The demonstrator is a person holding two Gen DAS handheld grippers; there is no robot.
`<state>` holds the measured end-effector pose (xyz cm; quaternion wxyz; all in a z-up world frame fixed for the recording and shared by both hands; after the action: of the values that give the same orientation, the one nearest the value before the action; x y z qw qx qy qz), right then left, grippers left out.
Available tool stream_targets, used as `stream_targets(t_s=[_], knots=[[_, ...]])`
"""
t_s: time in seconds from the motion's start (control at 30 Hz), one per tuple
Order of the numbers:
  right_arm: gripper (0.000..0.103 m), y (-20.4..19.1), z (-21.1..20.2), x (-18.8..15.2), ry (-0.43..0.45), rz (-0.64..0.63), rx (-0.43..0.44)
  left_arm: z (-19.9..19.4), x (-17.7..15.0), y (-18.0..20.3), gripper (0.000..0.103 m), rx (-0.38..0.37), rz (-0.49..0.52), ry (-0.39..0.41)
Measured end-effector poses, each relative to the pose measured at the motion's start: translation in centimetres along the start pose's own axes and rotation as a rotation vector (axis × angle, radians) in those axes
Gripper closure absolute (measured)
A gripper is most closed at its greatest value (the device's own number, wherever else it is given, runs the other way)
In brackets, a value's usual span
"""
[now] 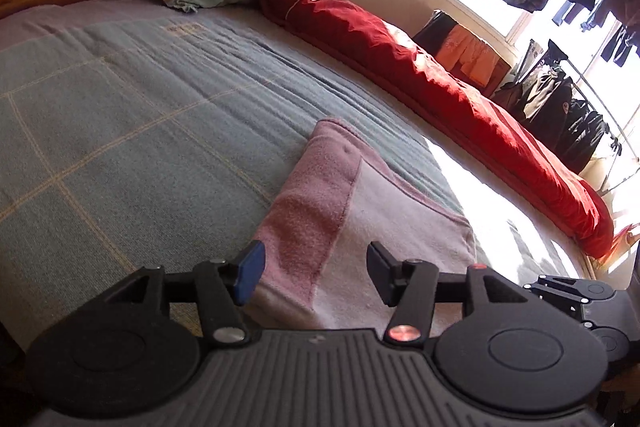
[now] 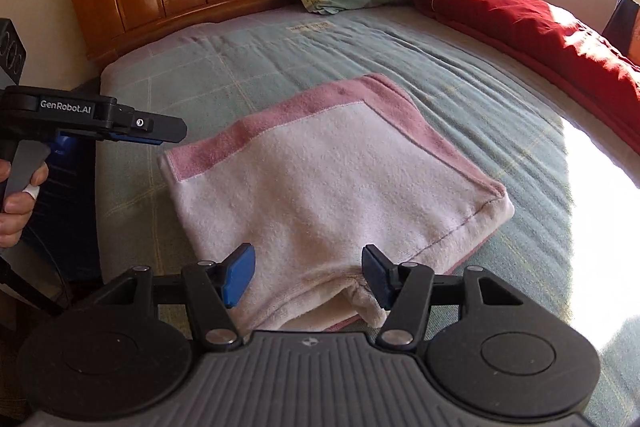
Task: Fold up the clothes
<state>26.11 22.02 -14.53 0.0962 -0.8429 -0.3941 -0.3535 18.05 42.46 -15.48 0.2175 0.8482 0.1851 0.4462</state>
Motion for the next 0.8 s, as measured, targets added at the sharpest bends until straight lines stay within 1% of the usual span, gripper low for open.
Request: stream_targets(t_s=[0.07, 0.13, 0.17, 0.23, 0.27, 0.3, 0.33, 0.37, 0.43, 0.47, 0.5, 0.53, 0.6, 0.63, 0.73, 0.8], knots=[[0.037, 0.3, 0.5, -0.9, -0.021, -0.021, -0.04, 1.0, -0.4, 0.8, 0.045, 0.01, 0.039, -0.033], [0.036, 1.0, 0.2, -1.6, -0.04, 0.014, -0.028, 2.1, -1.5, 0.4, 0.045, 0.026, 0.015, -0.079], [0.034, 1.4, 0.0, -2.0, -0.049, 0.032, -0.022, 2.3, -1.8, 0.3, 0.046, 0.036, 0.01, -0.084], [0.034, 2.2, -0.5, -2.4, -0.066, 0.069, -0.021, 1.9, -2.3, 0.7, 0.045, 0.06, 0.048, -0.08], [0.033, 2.6, -1.0, -2.4, -0.064, 0.08, -0.027, 1.7, -2.5, 1.0, 0.044, 0.073, 0.068, -0.078], [0.03, 3.0, -1.4, -2.4, -0.063, 0.092, -0.032, 1.4, -2.6, 1.5, 0.041, 0.086, 0.093, -0.078], [0.029, 3.4, -1.8, -2.4, -0.064, 0.104, -0.036, 1.0, -2.6, 2.1, 0.033, 0.102, 0.121, -0.077], [0.026, 3.8, -2.2, -2.4, -0.071, 0.121, -0.047, 0.6, -2.6, 2.9, 0.028, 0.121, 0.16, -0.077], [0.025, 4.3, -3.0, -2.6, -0.082, 0.138, -0.07, -0.3, -2.7, 4.4, 0.026, 0.149, 0.228, -0.063], [0.025, 4.4, -3.4, -2.7, -0.086, 0.149, -0.082, -0.8, -2.8, 5.3, 0.021, 0.165, 0.263, -0.056], [0.024, 4.5, -3.9, -2.8, -0.091, 0.164, -0.087, -1.3, -2.9, 6.1, 0.019, 0.176, 0.286, -0.053], [0.022, 4.5, -4.5, -3.0, -0.097, 0.179, -0.085, -1.8, -3.0, 6.9, 0.015, 0.187, 0.305, -0.048], [0.021, 4.2, -5.5, -3.3, -0.101, 0.199, -0.084, -2.7, -3.4, 8.4, 0.012, 0.21, 0.337, -0.045], [0.02, 4.1, -6.1, -3.5, -0.103, 0.205, -0.09, -3.2, -3.6, 9.1, 0.008, 0.222, 0.354, -0.045], [0.016, 3.5, -8.0, -4.1, -0.111, 0.227, -0.106, -5.2, -4.5, 11.2, 0.004, 0.284, 0.408, -0.021], [0.014, 3.1, -9.1, -4.5, -0.11, 0.241, -0.107, -6.3, -5.0, 12.2, 0.002, 0.3, 0.421, -0.01]])
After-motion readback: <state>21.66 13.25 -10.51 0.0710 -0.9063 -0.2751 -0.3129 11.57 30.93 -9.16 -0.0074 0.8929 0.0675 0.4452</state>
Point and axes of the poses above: each gripper's, at about its wrist camera, not at the fingertips, and z roughly the way its jaws point, y to its right, x to its top, the point moved 8 cm from there along z, roughly the way its jaws point, and after that the axes turned 12 degrees about -x, right-handed, at the moved point
